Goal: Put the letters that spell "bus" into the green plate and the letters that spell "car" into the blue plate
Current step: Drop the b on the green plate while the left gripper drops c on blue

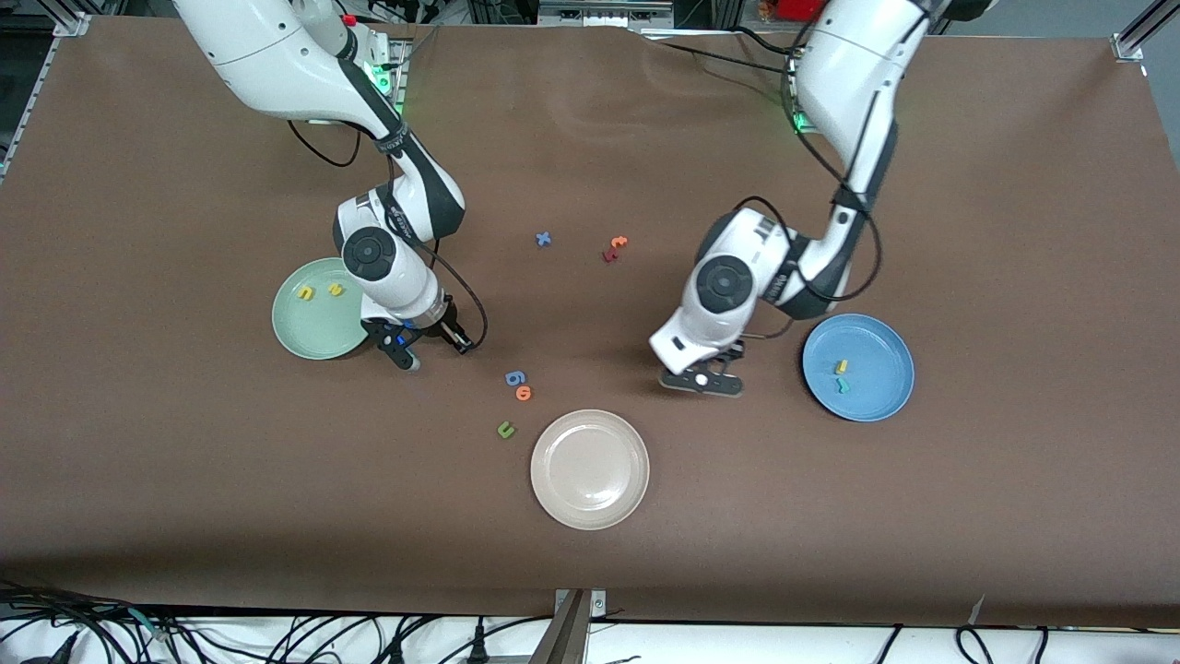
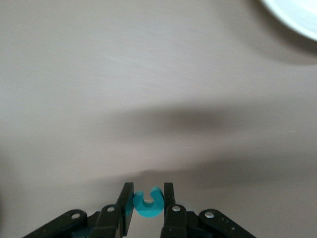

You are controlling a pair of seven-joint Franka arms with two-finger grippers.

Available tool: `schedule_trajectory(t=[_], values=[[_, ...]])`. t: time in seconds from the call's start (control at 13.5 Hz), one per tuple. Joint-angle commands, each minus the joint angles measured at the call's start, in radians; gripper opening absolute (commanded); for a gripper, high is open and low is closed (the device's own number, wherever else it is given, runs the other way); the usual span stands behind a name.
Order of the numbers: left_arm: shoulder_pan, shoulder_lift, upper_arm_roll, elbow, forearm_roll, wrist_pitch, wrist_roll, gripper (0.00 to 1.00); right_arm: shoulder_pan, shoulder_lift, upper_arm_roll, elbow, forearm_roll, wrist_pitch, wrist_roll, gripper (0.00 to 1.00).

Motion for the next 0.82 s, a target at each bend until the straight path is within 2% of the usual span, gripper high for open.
schedule_trajectory(t=[0.0,0.3,0.59,0.67,0.74], values=[[0.102,-0.098,-0.014,-0.086,0.025,-0.039,0.178,0.16,0.002,-0.004,-0.014,0.015,-0.02,-0.043,-0.007,0.21],[0.25,-0.155,-0.013,-0.16,0.03,-0.037,0.422,0.16,-0.002,-0.068,-0.04,0.106,-0.02,-0.305,-0.059,0.21],[0.354,-0.169,-0.013,-0.204,0.03,-0.021,0.544,0.16,-0.009,-0.162,-0.141,0.109,-0.003,-0.515,-0.297,0.21],[0.365,-0.163,-0.013,-0.204,0.021,-0.024,0.542,0.24,-0.009,-0.171,-0.171,0.108,-0.001,-0.541,-0.355,0.22],[0.368,-0.157,-0.013,-0.208,0.019,-0.025,0.542,0.49,-0.007,-0.174,-0.197,0.101,-0.001,-0.548,-0.412,0.22]])
